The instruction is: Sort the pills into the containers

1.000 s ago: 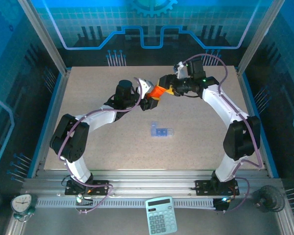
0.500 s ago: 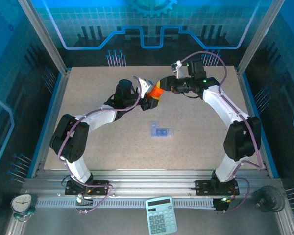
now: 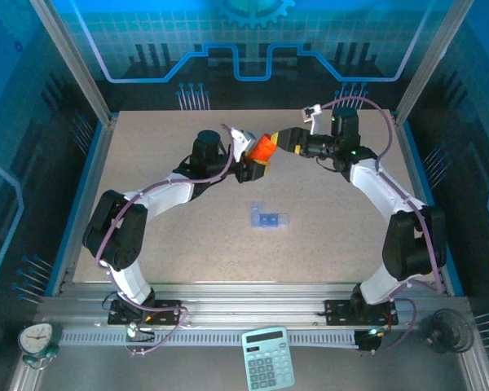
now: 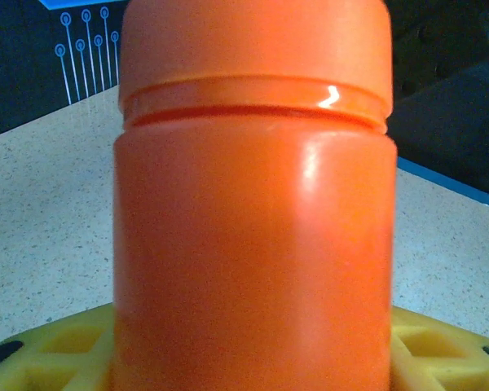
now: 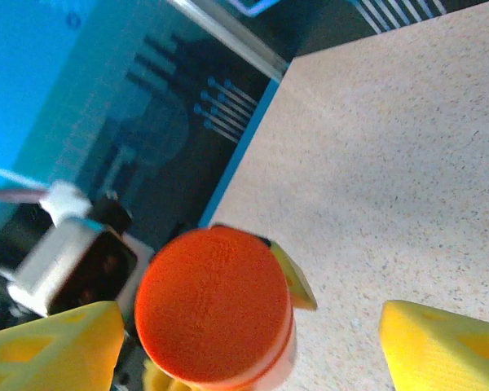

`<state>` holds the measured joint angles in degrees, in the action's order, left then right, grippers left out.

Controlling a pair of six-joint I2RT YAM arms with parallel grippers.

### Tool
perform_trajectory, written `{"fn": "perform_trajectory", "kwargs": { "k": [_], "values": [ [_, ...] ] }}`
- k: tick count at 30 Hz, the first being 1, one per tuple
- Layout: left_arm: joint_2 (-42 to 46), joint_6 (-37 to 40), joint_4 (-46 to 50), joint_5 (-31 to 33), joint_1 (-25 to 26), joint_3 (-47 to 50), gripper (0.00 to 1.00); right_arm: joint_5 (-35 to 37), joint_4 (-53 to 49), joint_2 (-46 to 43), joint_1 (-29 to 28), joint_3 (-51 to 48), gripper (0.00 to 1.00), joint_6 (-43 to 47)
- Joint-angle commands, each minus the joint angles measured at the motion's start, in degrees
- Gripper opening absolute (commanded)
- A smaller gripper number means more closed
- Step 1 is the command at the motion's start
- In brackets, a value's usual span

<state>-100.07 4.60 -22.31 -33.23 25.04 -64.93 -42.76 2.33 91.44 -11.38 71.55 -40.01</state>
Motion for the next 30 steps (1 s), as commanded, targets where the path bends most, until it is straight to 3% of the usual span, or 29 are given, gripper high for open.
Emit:
{"fn": "perform_trajectory", "kwargs": {
  "k": [1,5,7,24,30],
  "values": [
    [1.99,3.01,0.74,0.71,0.19,-2.02,0.15,6.62,1.25,-2.71,-0.2,0.73,0.83,-9.4],
    [1.94,4.76,2.35,1.67,0.19,-2.39,0.15,16.8,-10.34,-3.55,-2.51,4.33,0.83,-7.88],
    [1.9,5.63,3.11,2.03,0.26,-2.56,0.15,18.3,-11.58,-3.4,-3.1,5.03,0.84,-8.16],
    [1.81,6.32,3.7,2.45,0.72,-2.57,0.16,18.77,-16.65,2.23,-8.22,10.45,0.82,-7.34],
    [1.84,6.21,3.44,2.52,0.87,-2.57,0.16,17.94,-16.66,2.78,-8.56,10.18,0.74,-7.22]
  ]
}}
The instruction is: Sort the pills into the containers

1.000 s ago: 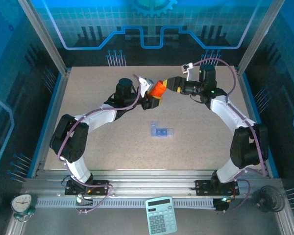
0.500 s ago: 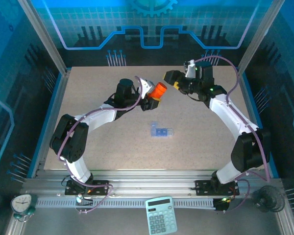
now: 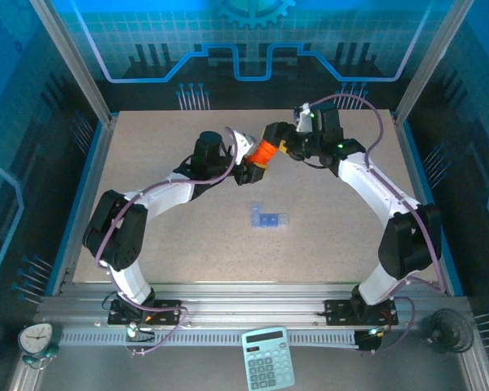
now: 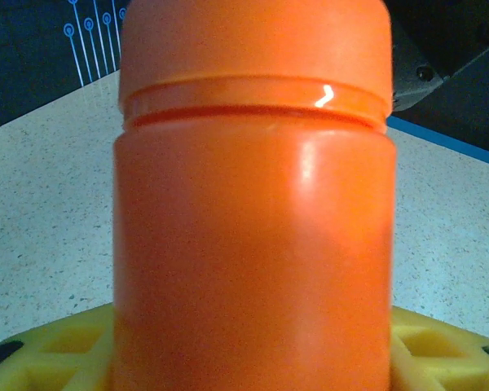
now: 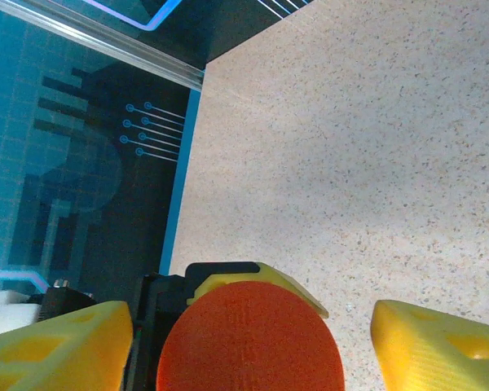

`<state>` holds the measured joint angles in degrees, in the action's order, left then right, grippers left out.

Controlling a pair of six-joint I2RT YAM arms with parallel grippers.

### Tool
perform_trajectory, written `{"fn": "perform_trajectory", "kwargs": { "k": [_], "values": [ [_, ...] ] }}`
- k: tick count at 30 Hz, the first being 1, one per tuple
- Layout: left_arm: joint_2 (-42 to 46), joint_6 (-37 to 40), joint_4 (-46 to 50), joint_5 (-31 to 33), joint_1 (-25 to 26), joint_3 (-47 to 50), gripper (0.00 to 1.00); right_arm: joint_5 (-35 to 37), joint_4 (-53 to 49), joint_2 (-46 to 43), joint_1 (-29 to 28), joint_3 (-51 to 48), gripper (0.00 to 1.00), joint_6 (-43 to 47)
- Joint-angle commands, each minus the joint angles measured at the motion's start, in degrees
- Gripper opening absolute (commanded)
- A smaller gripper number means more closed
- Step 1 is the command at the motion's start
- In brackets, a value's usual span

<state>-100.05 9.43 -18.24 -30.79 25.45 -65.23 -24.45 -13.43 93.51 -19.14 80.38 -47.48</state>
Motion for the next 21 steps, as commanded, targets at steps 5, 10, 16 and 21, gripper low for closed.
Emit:
{"fn": "perform_trajectory", "kwargs": {
  "k": [5,10,16,21],
  "values": [
    [1.63,1.34,-0.61,0.03,0.46,-2.33,0.16,-1.35,-1.51,1.14,-1.21,1.08,0.69,0.72],
    [1.86,1.35,-0.52,0.11,0.53,-2.36,0.16,-1.74,-1.42,1.14,-1.32,0.26,0.58,1.28],
    [1.88,0.7,-0.85,-0.26,0.42,-2.23,0.16,-3.78,-0.85,1.05,-0.49,0.18,0.46,4.4],
    [1.89,-0.3,-0.35,-2.01,0.35,-2.83,0.16,-7.73,0.9,1.06,1.35,-0.08,0.45,13.83]
  ]
}}
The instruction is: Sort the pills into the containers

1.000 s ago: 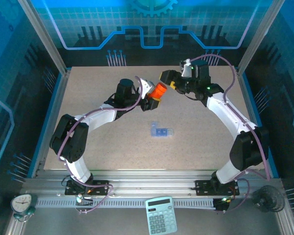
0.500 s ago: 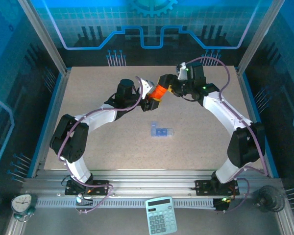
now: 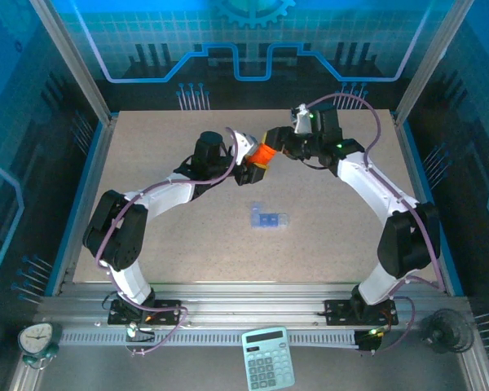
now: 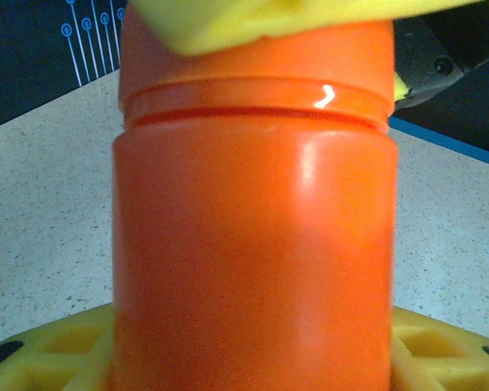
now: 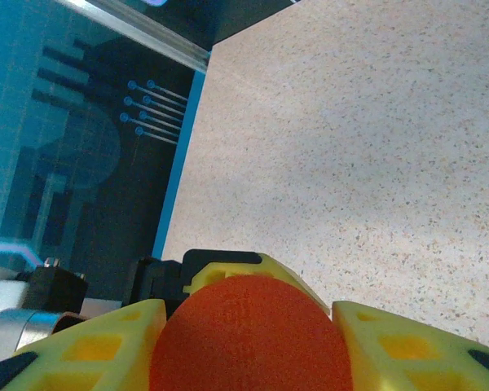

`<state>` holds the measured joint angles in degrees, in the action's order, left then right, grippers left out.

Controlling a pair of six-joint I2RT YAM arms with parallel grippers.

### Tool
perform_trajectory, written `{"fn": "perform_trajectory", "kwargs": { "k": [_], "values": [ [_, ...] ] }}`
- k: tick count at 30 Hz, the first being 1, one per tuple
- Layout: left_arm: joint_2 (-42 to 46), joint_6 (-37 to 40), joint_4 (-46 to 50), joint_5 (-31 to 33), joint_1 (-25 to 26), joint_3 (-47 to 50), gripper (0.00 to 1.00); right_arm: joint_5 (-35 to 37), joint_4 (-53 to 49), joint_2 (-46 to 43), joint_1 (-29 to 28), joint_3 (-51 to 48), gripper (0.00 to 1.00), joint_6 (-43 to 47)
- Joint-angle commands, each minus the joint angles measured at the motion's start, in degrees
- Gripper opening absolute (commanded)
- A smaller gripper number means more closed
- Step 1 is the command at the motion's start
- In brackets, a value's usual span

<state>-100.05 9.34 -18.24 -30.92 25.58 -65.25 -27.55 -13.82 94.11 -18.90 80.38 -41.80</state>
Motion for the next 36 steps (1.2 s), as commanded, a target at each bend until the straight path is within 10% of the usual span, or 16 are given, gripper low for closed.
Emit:
{"fn": "perform_trajectory", "kwargs": {
  "k": [1,13,19,36],
  "values": [
    [1.89,-0.37,0.19,-2.55,0.14,-3.06,0.16,-5.6,2.15,-0.02,1.6,-0.58,0.45,10.96],
    [0.79,-8.16,-3.89,-7.04,-1.08,-3.26,0.16,-16.7,13.93,-4.05,6.79,-6.17,0.61,14.39],
    [0.92,-5.45,-1.9,-5.29,-1.0,-3.63,0.16,-12.64,17.05,-5.57,8.31,-7.04,0.8,1.76],
    [1.92,3.88,2.74,1.92,-0.47,-3.61,0.15,0.17,-1.58,-0.85,3.13,1.79,0.81,-9.29]
  ]
}}
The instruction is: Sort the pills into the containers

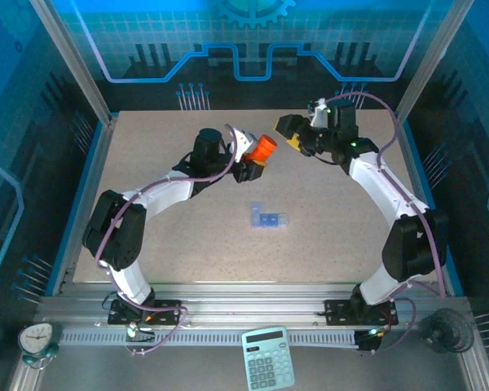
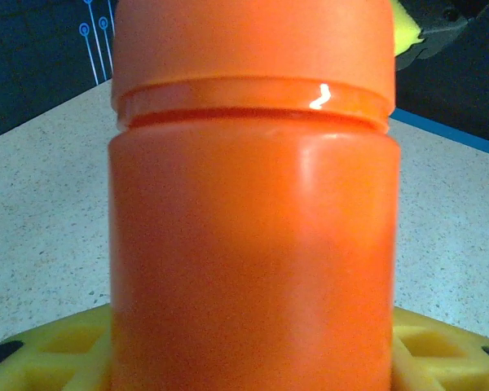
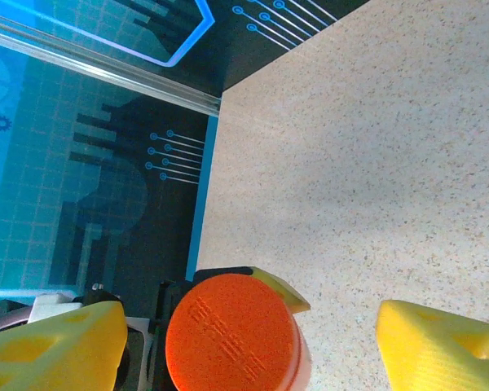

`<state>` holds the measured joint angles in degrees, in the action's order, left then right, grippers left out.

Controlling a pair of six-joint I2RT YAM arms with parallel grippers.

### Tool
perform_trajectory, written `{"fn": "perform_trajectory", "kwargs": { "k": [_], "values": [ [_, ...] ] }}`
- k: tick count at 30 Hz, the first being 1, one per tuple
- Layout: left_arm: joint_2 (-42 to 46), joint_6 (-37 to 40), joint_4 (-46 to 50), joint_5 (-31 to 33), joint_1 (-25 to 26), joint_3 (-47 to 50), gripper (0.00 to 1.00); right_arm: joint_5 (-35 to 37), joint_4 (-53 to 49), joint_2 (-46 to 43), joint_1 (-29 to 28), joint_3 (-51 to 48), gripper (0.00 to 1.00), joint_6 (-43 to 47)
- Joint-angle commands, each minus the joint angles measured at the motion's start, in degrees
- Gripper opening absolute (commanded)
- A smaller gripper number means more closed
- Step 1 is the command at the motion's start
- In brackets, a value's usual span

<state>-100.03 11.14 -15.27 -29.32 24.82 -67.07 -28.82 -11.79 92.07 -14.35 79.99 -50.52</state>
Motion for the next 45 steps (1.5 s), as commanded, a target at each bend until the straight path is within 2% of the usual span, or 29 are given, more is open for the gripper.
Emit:
{"fn": "perform_trajectory", "kwargs": {
  "k": [1,13,16,21,23,26,28,30,32,34,36,39,42,45],
  "values": [
    [1.86,2.2,-0.22,0.37,0.32,-1.83,0.15,1.63,-4.01,1.63,-1.77,2.53,0.81,-0.4],
    [1.88,2.31,-0.29,0.36,0.67,-1.75,0.15,1.83,-5.56,4.78,-5.31,5.36,0.77,0.78],
    [1.85,2.26,-0.26,0.39,0.76,-1.71,0.16,1.57,-5.63,5.05,-5.6,5.39,0.69,1.08],
    [1.77,1.8,-0.55,0.39,0.84,-1.66,0.15,1.68,-6.02,4.44,-5.51,5.18,0.49,2.8],
    [1.81,1.37,-0.75,0.15,0.84,-1.71,0.15,1.47,-6.14,4.13,-5.34,5.1,0.45,4.41],
    [1.87,0.43,-0.67,-1.16,0.75,-1.96,0.13,-0.31,-4.12,3.41,-4.47,3.97,0.44,8.54],
    [1.92,-1.09,0.35,-3.61,0.42,-2.72,0.13,-3.83,-0.22,2.9,-2.85,2.4,0.44,13.97],
    [1.65,-4.05,0.61,-7.8,-0.34,-3.66,0.13,-11.93,5.35,2.68,-0.59,-0.05,0.45,21.78],
    [1.12,-8.49,-1.24,-12.2,-1.3,-4.14,0.13,-16.92,8.79,2.65,1.66,-2.68,0.47,25.83],
    [0.74,-12.08,-3.78,-14.11,-1.86,-4.06,0.13,-22.01,15.24,3.06,3.86,-5.27,0.48,22.34],
    [0.89,-12.1,-4.51,-13.84,-1.92,-3.78,0.13,-23.39,20.96,2.57,4.67,-7.55,0.53,17.86],
    [0.66,-10.97,-3.92,-12.63,-1.88,-3.99,0.13,-22.4,24.01,1.49,4.94,-8.92,0.72,13.44],
    [0.38,-8.72,-2.3,-10.94,-1.85,-4.21,0.13,-20.35,28.69,0.7,5.37,-10.23,0.79,6.1],
    [0.48,-6.54,-1.12,-9.02,-1.83,-4.08,0.13,-15.94,28.23,-0.02,5.44,-10.8,0.81,-0.2]
  ]
}}
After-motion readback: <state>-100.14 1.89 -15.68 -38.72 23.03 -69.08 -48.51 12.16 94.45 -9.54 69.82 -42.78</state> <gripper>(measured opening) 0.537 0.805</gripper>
